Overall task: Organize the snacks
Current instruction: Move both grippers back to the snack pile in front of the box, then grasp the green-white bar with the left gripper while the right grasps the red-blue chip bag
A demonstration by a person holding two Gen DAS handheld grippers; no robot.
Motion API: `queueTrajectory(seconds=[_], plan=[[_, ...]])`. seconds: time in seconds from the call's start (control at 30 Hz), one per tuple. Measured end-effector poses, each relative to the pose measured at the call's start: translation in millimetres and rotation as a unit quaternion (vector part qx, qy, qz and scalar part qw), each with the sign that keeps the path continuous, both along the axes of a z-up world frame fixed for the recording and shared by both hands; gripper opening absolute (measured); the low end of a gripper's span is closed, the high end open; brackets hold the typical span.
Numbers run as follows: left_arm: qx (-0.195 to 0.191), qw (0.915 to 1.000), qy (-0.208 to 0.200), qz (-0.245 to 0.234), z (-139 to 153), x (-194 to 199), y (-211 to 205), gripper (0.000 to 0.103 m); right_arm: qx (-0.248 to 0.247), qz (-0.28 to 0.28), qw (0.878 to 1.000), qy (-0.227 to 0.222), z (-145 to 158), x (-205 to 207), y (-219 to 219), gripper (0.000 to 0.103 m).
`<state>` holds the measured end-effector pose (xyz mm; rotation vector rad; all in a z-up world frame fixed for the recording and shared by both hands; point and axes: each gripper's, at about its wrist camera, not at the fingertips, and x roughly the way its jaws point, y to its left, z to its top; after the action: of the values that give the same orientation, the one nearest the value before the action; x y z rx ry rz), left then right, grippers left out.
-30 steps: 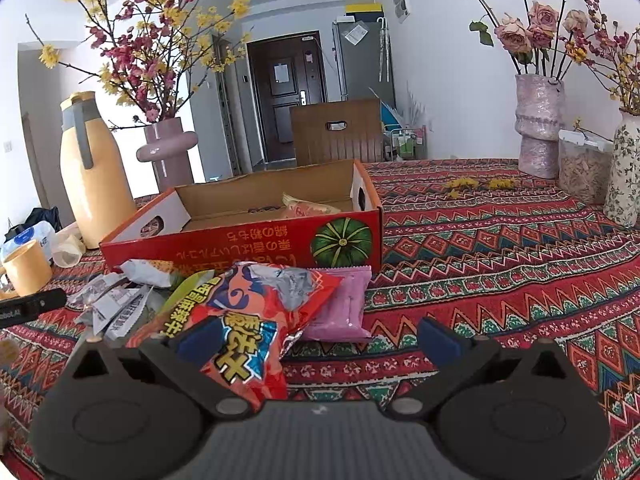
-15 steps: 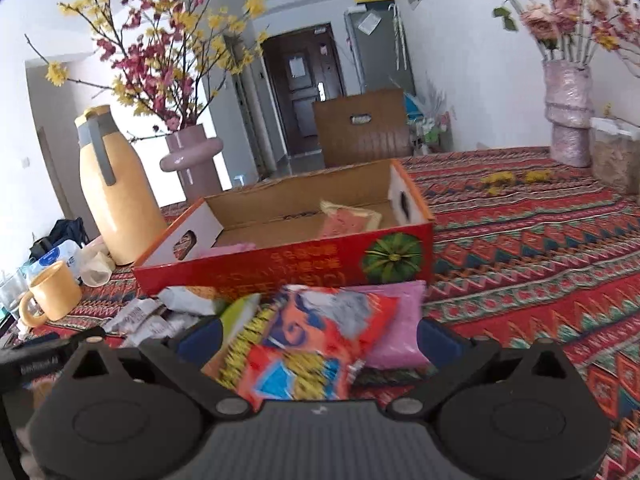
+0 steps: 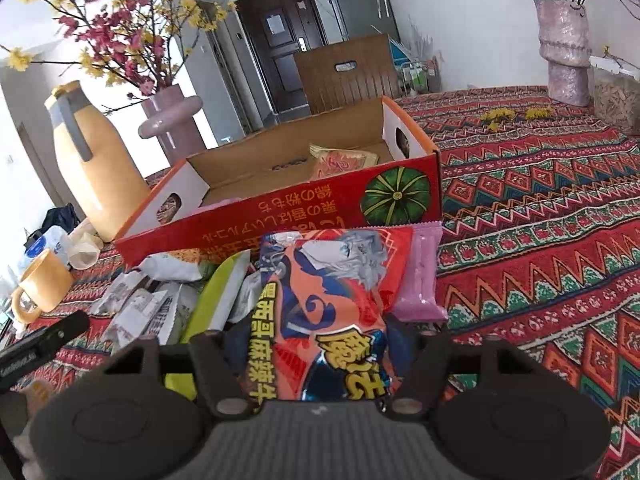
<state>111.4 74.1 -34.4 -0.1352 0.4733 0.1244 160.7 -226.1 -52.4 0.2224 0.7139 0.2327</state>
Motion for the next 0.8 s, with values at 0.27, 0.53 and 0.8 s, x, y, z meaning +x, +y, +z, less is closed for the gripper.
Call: queueTrajectory(seconds=[0.27,0.53,0.8], plan=[[0.003,0.9994,0.034,-0.009,6,2,-3,0.103,0.008,0.003,0.998,-0.069,13,-38,-13,0.059],[0.008,0.9956,0.079,-0.05,9,-15,-39,0.103,0.017,0.001,0.996,-0.089,14,-64,-33,0.059],[0.005,0.9915,0.127,-0.028,-5,1,-64,0.078,0.032,0.003,0.995,-0.089,7,-78,-46,0.059]])
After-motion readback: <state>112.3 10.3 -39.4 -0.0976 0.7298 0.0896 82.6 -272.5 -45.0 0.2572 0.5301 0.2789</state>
